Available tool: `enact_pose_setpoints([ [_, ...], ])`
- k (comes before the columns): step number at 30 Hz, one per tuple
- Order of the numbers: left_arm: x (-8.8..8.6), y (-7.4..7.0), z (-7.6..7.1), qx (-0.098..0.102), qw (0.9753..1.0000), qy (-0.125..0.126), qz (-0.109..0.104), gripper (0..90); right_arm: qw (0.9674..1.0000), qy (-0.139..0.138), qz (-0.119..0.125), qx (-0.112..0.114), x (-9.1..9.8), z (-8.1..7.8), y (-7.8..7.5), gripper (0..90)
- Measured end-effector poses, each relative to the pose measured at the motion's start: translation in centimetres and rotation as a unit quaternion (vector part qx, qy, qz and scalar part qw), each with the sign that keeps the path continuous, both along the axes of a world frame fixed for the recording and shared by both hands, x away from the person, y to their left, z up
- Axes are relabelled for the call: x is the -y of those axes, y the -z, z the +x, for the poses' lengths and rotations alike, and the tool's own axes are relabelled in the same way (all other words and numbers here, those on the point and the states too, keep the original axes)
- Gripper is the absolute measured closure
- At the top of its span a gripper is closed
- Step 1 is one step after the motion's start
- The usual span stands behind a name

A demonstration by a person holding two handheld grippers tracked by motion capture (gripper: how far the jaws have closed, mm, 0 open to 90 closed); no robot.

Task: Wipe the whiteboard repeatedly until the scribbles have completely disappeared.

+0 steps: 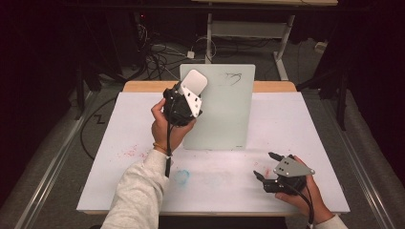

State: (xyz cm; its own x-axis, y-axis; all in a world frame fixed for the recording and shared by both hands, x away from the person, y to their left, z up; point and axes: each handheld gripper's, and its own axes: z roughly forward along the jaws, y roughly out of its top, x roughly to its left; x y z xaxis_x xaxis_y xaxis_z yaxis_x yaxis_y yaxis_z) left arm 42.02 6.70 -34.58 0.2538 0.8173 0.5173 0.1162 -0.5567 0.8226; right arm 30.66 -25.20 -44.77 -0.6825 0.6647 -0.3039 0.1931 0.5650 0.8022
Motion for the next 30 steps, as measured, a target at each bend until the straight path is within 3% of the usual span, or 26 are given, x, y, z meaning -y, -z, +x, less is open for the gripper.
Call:
enact_pose_setpoints([
  [5, 0.6, -0.7, 0.3, 0.000, 1.0000, 0.006, 0.000, 29.0, 1.0000, 0.001, 0.002, 0.001, 0.0, 0.0, 0.0, 22.0],
  [11, 2.7, -1.1, 0.5, 0.009, 0.9998, 0.014, 0.005, 29.0, 1.0000, 0.003, 0.004, 0.002, 0.0, 0.0, -0.1, 22.0],
  [21, 6.7, -0.9, 0.5, 0.018, 0.9984, 0.028, 0.046, 29.0, 1.0000, 0.005, 0.002, 0.001, 0.0, 0.0, -0.1, 22.1],
  [30, 9.4, 0.1, 0.1, 0.018, 0.9969, 0.036, 0.067, 29.0, 1.0000, 0.001, -0.001, 0.000, -0.1, -0.1, -0.1, 22.1],
])
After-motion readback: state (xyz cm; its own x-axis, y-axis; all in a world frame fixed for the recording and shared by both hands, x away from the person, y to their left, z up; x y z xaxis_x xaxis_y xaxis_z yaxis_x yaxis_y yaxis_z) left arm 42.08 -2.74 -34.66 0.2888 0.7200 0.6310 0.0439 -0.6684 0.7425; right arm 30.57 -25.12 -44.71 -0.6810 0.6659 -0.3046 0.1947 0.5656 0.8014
